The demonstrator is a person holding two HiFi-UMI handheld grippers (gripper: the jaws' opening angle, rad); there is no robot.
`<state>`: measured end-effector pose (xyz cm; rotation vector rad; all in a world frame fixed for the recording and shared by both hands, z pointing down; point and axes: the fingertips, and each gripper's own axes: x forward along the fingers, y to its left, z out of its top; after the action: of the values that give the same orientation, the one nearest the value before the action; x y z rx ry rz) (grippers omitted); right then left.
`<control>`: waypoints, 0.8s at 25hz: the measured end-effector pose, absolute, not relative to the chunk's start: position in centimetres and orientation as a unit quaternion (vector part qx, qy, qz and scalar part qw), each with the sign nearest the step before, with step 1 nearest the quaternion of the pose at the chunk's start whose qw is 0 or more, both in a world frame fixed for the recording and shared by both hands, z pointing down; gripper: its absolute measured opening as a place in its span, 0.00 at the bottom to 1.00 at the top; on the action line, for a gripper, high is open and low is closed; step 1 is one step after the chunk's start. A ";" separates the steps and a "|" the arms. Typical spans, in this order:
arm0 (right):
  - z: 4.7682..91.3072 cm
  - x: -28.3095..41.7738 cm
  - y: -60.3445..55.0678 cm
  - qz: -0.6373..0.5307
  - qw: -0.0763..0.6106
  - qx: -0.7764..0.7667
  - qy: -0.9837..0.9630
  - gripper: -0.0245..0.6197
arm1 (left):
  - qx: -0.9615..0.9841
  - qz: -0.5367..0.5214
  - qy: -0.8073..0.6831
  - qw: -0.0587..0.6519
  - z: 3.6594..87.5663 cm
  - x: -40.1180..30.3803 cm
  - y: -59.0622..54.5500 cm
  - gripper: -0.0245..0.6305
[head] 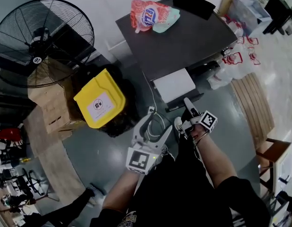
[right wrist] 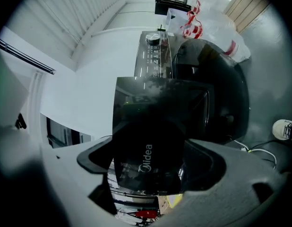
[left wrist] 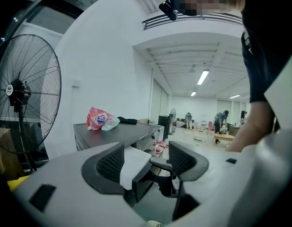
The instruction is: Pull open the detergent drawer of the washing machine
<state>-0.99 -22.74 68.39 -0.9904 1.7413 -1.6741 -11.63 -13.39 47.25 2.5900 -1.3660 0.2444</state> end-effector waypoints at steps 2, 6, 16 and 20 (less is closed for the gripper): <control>68.4 -0.4 -21.8 -0.617 0.265 -0.370 0.642 0.75 | 0.880 0.082 -0.456 0.100 47.2 -11.2 -12.6 0.45; 68.5 0.4 -20.0 -0.612 0.272 -0.375 0.640 0.75 | 0.885 0.082 -0.446 0.101 47.3 -10.7 -10.9 0.45; 68.6 1.9 -16.7 -0.598 0.245 -0.421 0.636 0.67 | 0.892 0.081 -0.435 0.093 46.8 -11.3 -7.9 0.45; 65.4 0.7 -15.3 -0.550 0.208 -0.418 0.693 0.50 | 0.894 0.072 -0.433 0.091 46.6 -11.7 -6.9 0.45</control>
<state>0.72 -15.33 65.38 -1.1634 1.9290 -1.5302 -11.72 -6.88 46.56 2.6562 -1.2852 0.2132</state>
